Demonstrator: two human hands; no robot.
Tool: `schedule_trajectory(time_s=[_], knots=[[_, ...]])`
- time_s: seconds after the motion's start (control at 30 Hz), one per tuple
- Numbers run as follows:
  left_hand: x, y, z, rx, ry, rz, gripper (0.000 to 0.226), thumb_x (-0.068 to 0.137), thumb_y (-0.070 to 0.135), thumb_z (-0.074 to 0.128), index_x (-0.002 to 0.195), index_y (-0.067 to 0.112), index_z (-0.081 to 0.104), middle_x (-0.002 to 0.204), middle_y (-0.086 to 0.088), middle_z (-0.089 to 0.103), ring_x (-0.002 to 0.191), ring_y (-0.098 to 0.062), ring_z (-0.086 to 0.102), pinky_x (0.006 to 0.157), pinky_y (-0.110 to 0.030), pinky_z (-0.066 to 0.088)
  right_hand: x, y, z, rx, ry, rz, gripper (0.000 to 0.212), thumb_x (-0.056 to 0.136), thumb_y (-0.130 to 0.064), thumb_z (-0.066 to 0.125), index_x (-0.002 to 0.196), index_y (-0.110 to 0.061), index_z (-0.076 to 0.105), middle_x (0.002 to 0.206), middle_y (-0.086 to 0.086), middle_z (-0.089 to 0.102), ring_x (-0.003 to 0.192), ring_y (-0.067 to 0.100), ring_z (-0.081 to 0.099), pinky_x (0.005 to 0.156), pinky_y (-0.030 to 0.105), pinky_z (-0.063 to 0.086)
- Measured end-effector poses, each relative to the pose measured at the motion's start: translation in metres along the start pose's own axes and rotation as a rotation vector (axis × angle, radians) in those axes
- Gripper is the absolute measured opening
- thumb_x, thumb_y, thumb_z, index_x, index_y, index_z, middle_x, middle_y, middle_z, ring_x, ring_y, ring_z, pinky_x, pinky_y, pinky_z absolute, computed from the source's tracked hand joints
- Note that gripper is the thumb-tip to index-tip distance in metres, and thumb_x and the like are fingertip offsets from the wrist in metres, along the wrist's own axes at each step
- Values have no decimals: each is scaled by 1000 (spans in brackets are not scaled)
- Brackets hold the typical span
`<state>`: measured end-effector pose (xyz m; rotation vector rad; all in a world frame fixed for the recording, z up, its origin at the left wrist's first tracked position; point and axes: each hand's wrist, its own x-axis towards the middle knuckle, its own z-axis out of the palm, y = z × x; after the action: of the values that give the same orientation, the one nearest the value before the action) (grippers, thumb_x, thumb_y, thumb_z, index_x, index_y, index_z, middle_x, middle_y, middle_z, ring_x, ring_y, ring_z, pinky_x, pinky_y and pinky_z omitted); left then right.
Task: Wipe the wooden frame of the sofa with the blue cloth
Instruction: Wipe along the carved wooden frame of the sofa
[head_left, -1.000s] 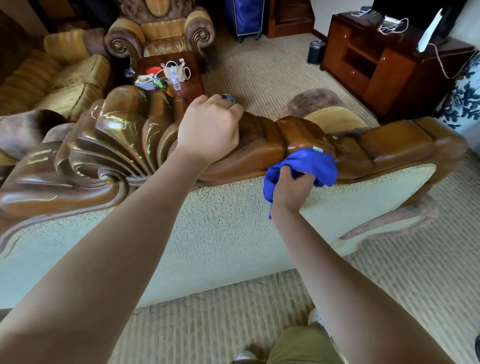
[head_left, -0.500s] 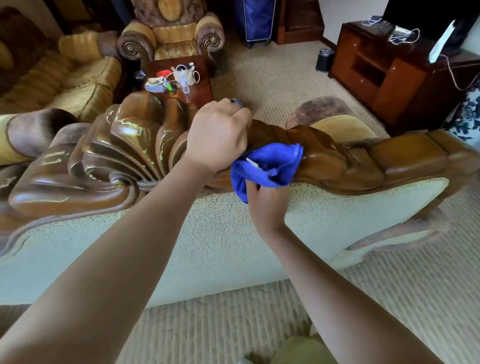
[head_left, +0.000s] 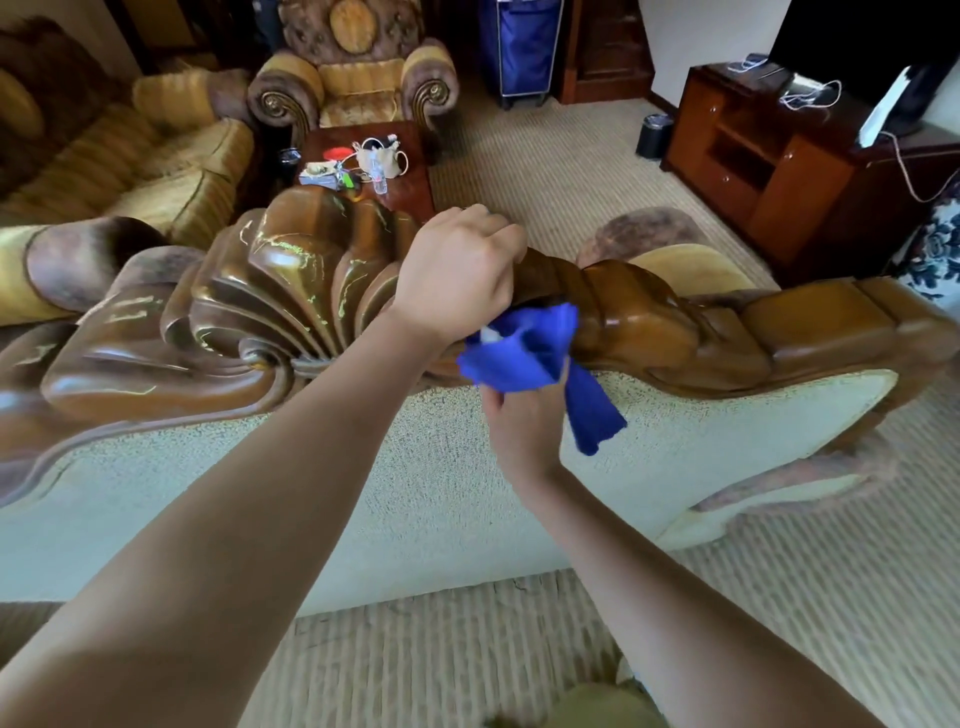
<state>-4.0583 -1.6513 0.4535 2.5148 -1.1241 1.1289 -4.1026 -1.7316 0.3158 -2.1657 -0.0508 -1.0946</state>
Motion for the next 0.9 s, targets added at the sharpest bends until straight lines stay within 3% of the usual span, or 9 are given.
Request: schedule_trajectory(time_s=[0.13,0.3,0.4,0.47,0.57,0.67,0.77,0.9], knots=[[-14,6,-20,-26,96,-51,21,71,-1,42,76,2,62,69,-11,59,66,-31,54,60,-36,36,-15,-11,13,6,-39,-124,25,89,-17,48,106,-1,56,93,19,61,88,28,49,82,29,36],[-36,-9,-45,113,162,-147,19,69,-1,44,79,3,61,70,-9,56,74,-25,45,72,-34,31,-16,-31,24,37,-155,-44,37,85,-24,44,110,2,55,95,17,61,92,26,49,93,17,27],[-41,-15,-48,147,134,-222,21,68,1,44,81,3,60,72,-9,56,74,-25,42,75,-33,29,-15,-28,24,2,-209,-43,30,87,-24,36,110,-8,45,91,14,59,86,25,52,85,22,31],[-45,-14,-46,167,122,-264,22,67,3,43,83,3,59,74,-11,55,74,-28,43,75,-33,29,-13,-27,20,3,-231,-47,36,88,-28,33,108,-4,51,90,13,60,84,25,55,84,22,32],[-51,-13,-42,204,73,-316,26,67,7,46,90,2,59,89,-17,59,87,-32,47,78,-37,32,-15,-29,18,71,-254,-185,37,84,-26,49,109,1,56,92,14,62,86,25,56,82,25,37],[-54,-16,-41,239,-23,-301,34,70,10,46,100,-1,62,113,-20,60,110,-38,52,92,-41,36,-20,-25,17,9,-341,-323,36,78,-14,67,113,-7,61,110,9,62,98,26,51,79,28,35],[-55,-19,-43,308,-118,-238,37,74,13,47,104,-1,64,120,-20,59,115,-38,53,95,-41,34,-17,-24,15,-133,-286,-425,34,66,-5,74,99,-8,67,107,8,62,92,25,50,69,32,42],[-58,-21,-43,339,-146,-229,42,75,16,48,110,-1,62,120,-17,61,115,-36,55,95,-40,36,-12,-24,10,-151,-166,-328,24,69,-7,74,93,-9,67,97,7,62,82,25,47,68,35,40]])
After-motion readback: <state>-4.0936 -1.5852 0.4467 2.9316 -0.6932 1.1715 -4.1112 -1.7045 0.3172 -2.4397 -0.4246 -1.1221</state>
